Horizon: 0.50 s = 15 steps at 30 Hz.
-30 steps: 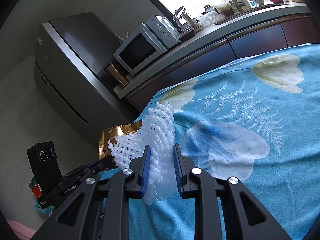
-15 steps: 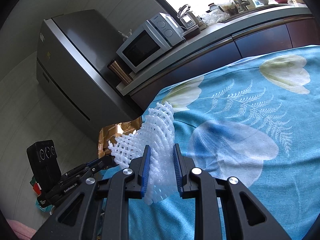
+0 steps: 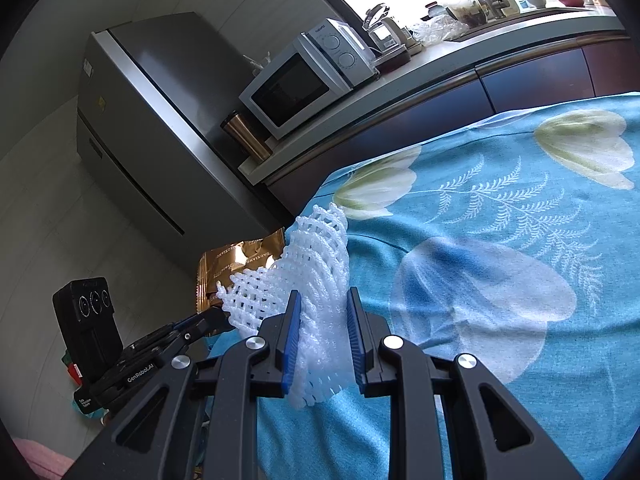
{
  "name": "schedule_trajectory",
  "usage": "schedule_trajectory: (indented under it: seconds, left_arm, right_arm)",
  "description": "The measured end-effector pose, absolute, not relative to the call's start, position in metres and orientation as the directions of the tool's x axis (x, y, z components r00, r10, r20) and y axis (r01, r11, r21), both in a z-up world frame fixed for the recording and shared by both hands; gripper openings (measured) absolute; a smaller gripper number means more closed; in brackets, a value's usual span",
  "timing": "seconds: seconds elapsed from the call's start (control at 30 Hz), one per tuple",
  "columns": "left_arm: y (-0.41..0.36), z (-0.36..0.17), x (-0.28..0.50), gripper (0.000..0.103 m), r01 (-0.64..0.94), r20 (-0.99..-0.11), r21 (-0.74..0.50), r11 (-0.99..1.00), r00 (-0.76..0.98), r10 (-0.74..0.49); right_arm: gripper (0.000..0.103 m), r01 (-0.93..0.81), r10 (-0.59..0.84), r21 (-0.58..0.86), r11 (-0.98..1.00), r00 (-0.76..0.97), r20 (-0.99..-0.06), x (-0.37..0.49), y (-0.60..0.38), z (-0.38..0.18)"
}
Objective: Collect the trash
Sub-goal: 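Lift the gold wrapper and foam net with both tools above the table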
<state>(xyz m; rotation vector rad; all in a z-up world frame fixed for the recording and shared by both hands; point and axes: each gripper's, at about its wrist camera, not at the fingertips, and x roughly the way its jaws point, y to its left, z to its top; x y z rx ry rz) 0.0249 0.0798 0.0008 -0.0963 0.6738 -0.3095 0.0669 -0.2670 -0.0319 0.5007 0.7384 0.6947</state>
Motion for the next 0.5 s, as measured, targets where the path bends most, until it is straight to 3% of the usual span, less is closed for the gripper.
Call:
schedule_trajectory:
  seconds: [0.5]
  left_arm:
    - [0.095,0.002,0.016,0.014,0.212,-0.596,-0.194,0.958,0.750,-0.287]
  right_arm:
    - [0.021,-0.422,0.743,0.626,0.656,0.508,-0.437,0.072,-0.247,-0.031]
